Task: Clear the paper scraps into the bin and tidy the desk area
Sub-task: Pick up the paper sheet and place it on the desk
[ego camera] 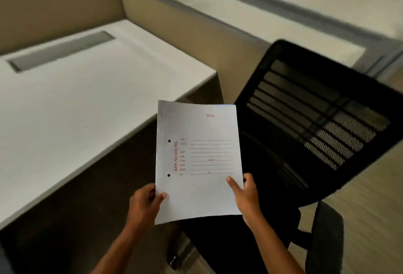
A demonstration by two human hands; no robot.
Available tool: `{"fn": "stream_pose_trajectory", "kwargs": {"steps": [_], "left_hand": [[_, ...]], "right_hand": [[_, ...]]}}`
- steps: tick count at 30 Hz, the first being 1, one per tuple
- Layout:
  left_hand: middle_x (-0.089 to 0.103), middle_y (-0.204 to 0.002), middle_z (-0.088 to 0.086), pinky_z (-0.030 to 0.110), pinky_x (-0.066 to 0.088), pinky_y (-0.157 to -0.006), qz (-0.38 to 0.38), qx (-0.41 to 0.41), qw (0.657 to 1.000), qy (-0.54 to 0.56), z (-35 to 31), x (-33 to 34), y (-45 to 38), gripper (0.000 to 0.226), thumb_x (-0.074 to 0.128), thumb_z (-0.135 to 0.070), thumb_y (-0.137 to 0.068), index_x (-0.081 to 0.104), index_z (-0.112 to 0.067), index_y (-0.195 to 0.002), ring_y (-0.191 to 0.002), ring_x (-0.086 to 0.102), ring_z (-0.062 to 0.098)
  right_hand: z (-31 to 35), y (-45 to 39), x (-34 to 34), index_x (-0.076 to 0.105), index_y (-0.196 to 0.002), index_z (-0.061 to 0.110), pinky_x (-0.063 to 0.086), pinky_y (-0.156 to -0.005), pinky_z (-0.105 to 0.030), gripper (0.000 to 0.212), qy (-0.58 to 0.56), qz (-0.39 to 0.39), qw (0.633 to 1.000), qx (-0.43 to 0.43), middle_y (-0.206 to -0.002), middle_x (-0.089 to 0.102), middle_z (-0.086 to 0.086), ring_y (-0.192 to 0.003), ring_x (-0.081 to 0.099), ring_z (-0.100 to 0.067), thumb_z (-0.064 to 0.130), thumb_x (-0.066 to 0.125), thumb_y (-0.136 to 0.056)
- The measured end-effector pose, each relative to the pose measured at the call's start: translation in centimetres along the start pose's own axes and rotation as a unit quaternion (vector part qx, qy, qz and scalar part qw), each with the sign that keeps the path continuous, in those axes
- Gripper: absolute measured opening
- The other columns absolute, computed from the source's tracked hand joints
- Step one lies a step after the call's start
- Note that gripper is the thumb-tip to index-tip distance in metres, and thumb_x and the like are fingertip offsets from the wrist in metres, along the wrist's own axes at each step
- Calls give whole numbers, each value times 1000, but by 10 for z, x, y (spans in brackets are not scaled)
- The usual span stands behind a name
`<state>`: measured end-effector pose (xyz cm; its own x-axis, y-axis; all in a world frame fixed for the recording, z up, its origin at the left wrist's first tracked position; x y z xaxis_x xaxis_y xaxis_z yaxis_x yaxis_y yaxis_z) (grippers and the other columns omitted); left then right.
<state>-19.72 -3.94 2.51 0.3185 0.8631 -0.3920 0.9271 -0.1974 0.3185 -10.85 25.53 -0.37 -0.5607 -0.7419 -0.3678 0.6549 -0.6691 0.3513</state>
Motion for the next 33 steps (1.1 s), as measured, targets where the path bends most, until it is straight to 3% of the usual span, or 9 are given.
{"fn": "stream_pose_trajectory", "kwargs": {"steps": [5, 10, 15, 19, 22, 29, 33], "left_hand": [[72, -104, 4, 45, 63, -78, -65, 67, 996, 10, -83, -104, 21, 17, 66, -19, -92, 67, -13, -108, -91, 72, 21], [72, -109, 6, 49, 62, -83, -149, 105, 983, 27, -141, -217, 67, 23, 67, -23, -92, 67, -10, -111, -96, 71, 26], [76, -97, 7, 53, 60, -81, -236, 147, 960, 35, -164, -316, 124, 12, 68, -19, -91, 73, -12, -100, -90, 72, 27], [77, -98, 3, 48, 60, -84, -283, 172, 942, 59, -158, -378, 168, 14, 68, -18, -91, 74, -12, -103, -91, 73, 22], [78, -96, 2, 46, 60, -84, -313, 186, 927, 84, -143, -430, 199, 11, 69, -17, -91, 75, -14, -100, -90, 74, 22], [78, -96, 0, 40, 61, -82, -378, 214, 894, 107, -101, -541, 260, 9, 71, -19, -89, 74, -26, -95, -90, 74, 23], [77, -104, 7, 42, 60, -85, -392, 213, 887, 122, -68, -586, 279, 16, 70, -17, -89, 73, -14, -104, -96, 73, 28]], "right_hand": [[122, 32, 28, 52, -110, 14, 55, -67, -28, 34, -57, 25, 995, -81, -99, 67, -3, -85, 68, -15, 28, 72, -86], [232, 89, 64, 50, -110, 20, 47, -49, -11, 35, -95, 63, 977, -180, -94, 66, 4, -79, 67, -7, 34, 72, -85], [309, 161, 104, 48, -108, 30, 44, -44, -6, 36, -120, 109, 953, -255, -94, 63, 14, -79, 66, -8, 46, 69, -84], [354, 213, 138, 49, -111, 34, 48, -53, -9, 37, -127, 144, 933, -304, -101, 66, 12, -84, 65, -6, 50, 67, -83], [385, 256, 174, 49, -115, 32, 55, -71, -27, 41, -129, 184, 913, -340, -107, 66, 8, -91, 67, -13, 52, 66, -83], [430, 355, 265, 48, -113, 27, 55, -69, -28, 35, -146, 238, 874, -396, -96, 63, 23, -91, 66, -11, 48, 62, -88], [437, 398, 310, 49, -111, 26, 54, -68, -29, 33, -153, 260, 866, -398, -93, 66, 20, -89, 67, -13, 44, 65, -88]]}}
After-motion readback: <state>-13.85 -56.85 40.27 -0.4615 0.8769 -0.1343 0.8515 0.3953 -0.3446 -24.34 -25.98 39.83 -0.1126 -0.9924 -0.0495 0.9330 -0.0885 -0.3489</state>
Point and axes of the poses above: each hand's wrist, its own y-axis away from the middle knuckle, its own x-axis out of the palm, z = x × y, the point moved 7 cm from there along -y, towards the middle knuckle
